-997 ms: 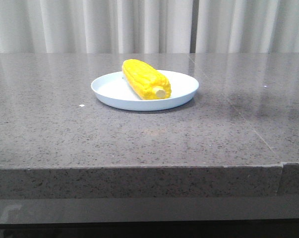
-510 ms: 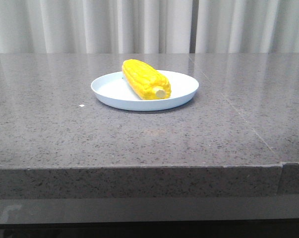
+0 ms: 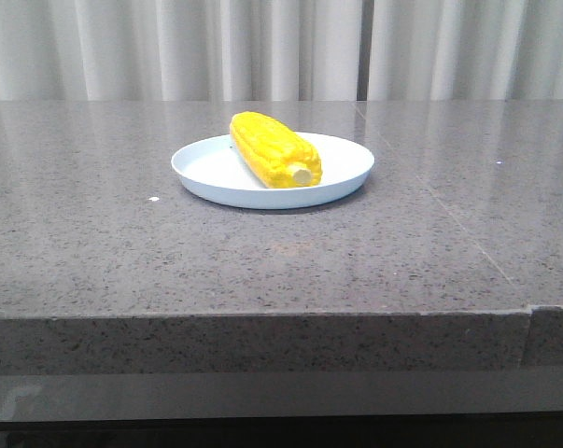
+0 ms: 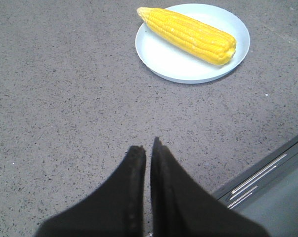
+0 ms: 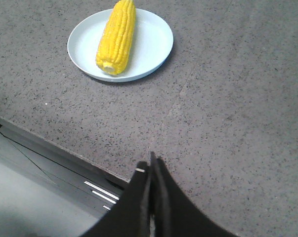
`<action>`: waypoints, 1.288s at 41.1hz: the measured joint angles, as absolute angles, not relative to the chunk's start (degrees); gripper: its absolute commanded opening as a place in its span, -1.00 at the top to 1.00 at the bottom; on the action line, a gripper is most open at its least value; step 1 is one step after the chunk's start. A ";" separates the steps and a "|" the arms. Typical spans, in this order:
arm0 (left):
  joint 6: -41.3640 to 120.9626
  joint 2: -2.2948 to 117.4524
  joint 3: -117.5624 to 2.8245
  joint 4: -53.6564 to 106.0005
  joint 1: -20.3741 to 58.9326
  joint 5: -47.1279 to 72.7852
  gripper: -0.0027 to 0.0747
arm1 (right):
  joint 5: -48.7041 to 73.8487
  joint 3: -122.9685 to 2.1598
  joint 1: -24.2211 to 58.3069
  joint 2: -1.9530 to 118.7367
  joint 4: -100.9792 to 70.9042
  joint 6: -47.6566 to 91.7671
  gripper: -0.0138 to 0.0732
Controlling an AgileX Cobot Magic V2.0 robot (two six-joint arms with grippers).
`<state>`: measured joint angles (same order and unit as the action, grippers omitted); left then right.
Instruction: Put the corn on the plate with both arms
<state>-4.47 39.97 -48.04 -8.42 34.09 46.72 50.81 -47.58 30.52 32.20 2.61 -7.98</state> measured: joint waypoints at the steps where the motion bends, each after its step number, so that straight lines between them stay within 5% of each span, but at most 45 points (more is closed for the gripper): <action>1: -4.47 39.97 -48.04 -8.42 34.09 46.72 0.98 | 50.98 -47.58 30.52 32.09 2.61 -7.98 0.84; 32: -4.47 36.70 -43.50 -8.75 33.68 42.63 0.98 | 51.48 -47.36 30.52 32.09 2.63 -7.87 0.84; 53: -4.56 12.00 -14.15 2.19 9.72 20.81 0.98 | 51.48 -47.36 30.52 32.06 2.63 -7.87 0.84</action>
<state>-4.56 12.00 -14.15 2.19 9.72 20.81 51.48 -47.36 30.52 32.06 2.63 -7.87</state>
